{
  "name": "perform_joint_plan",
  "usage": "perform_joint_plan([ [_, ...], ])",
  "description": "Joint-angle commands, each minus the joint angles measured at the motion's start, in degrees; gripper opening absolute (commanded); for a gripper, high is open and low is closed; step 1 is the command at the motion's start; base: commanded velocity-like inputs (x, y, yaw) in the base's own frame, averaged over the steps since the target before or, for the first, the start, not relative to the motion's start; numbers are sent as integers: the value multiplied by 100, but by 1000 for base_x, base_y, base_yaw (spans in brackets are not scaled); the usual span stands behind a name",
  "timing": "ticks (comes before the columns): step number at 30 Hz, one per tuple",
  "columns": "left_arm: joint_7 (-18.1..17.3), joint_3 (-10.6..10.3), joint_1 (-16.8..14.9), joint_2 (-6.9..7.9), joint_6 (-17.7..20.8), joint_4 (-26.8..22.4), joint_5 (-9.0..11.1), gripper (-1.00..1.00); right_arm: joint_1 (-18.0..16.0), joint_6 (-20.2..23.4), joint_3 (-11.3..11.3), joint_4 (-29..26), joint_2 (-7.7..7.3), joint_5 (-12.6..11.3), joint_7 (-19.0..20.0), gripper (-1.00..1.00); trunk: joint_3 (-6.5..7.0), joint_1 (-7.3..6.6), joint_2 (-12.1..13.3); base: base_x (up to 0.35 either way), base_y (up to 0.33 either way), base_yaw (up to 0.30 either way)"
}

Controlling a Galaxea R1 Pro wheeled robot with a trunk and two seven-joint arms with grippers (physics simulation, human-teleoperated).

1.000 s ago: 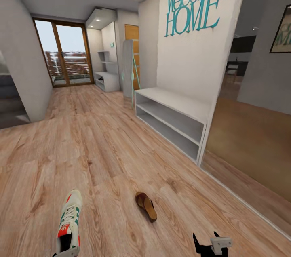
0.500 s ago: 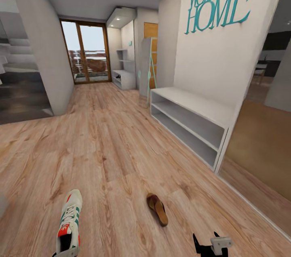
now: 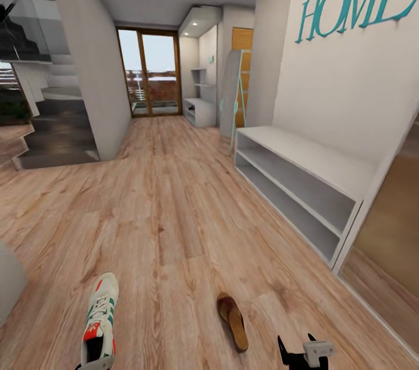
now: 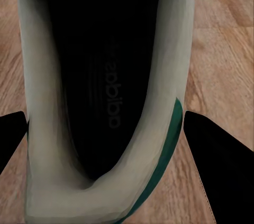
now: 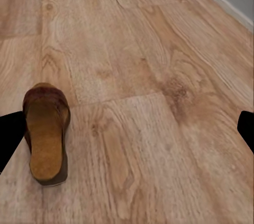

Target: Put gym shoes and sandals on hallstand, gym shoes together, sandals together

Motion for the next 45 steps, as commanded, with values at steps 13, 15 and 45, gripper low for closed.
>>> perform_joint_plan([
  [13,6,-2,-4,0,-19,2,11,-100,-3,-18,29,4,-5,-60,27,100,-97,1,-2,203,-216,186],
  [15,6,-2,-4,0,-19,0,11,-100,-3,-18,30,4,-5,-60,27,100,-111,1,-2,126,-255,182],
  [45,6,-2,-4,0,-19,7,11,-100,-3,-18,43,15,-16,-18,44,100,-308,1,-2,15,-99,168],
])
